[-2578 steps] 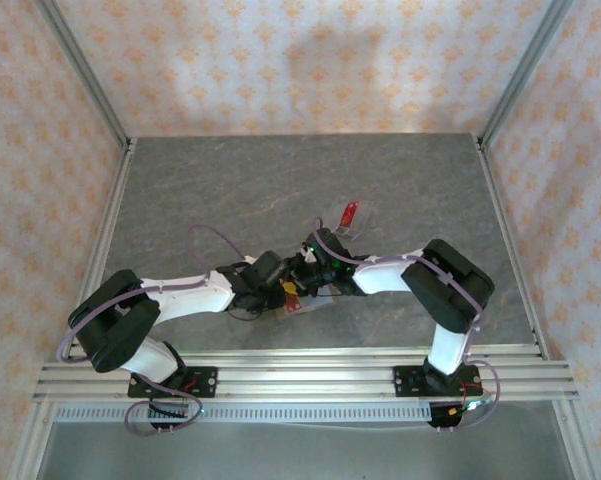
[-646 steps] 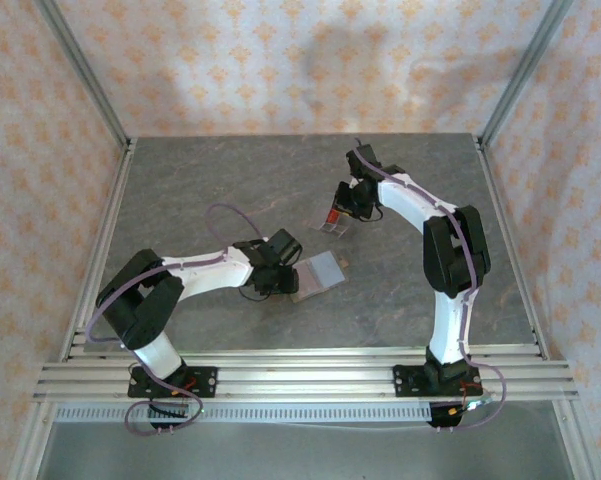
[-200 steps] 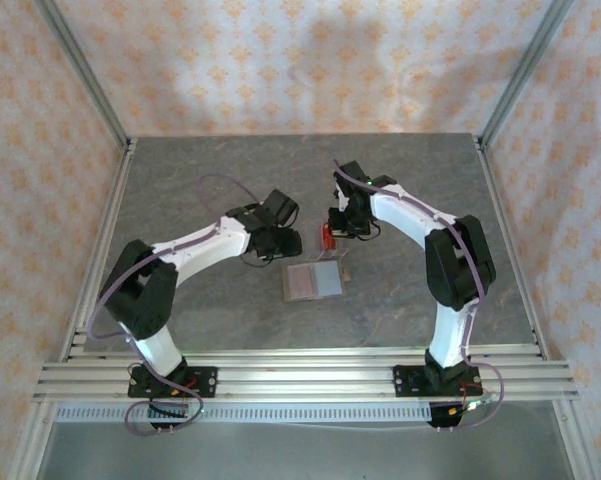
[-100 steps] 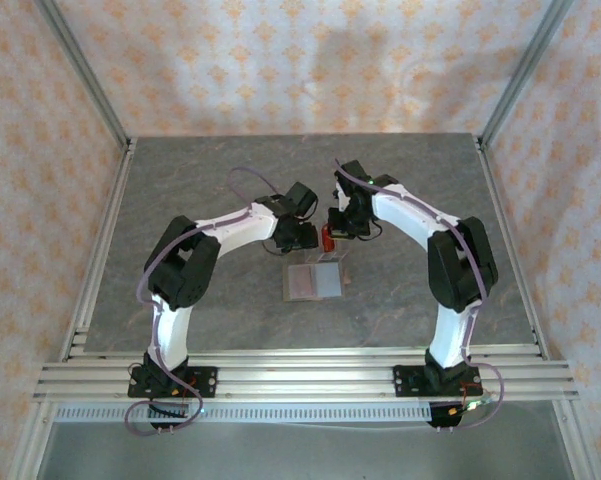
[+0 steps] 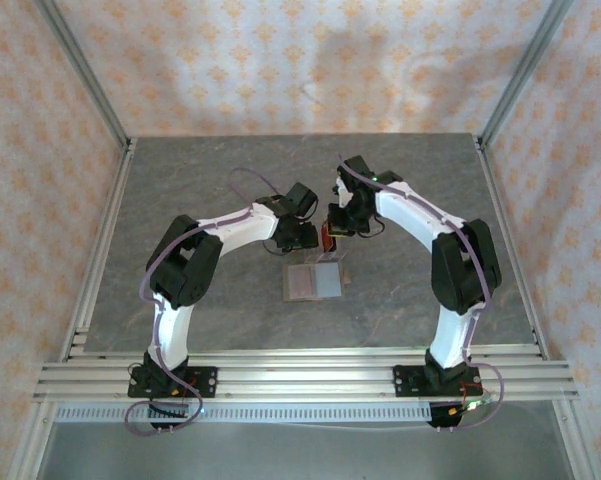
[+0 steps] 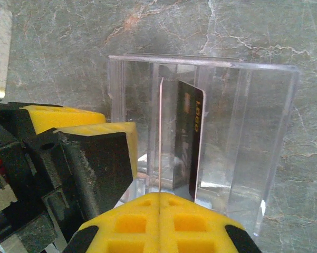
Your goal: Put the credit cards into the card holder
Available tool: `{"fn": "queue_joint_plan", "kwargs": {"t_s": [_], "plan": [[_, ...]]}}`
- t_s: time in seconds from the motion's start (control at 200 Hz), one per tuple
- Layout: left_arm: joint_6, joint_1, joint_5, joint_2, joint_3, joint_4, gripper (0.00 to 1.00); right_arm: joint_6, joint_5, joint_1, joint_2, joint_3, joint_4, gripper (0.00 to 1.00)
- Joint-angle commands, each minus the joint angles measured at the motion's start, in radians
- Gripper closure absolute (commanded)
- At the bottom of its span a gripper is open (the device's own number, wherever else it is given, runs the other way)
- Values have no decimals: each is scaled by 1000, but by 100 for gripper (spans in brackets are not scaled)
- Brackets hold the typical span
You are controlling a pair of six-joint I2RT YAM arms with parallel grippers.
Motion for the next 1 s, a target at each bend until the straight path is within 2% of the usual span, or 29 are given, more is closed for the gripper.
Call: {"fn": "queue_joint_plan", "kwargs": {"t_s": [0.0,0.545,0.996], "plan": [[2,4,-24,32,1,-31,55,6,-1,-12,-54,25,-29,100],[5,6,0,17,23,-43,56,27,5,-51,-129,-18,-12,100],[28,14,62,-38,57,-69,55,38,-20,-65,-173,-69,14,100]]}}
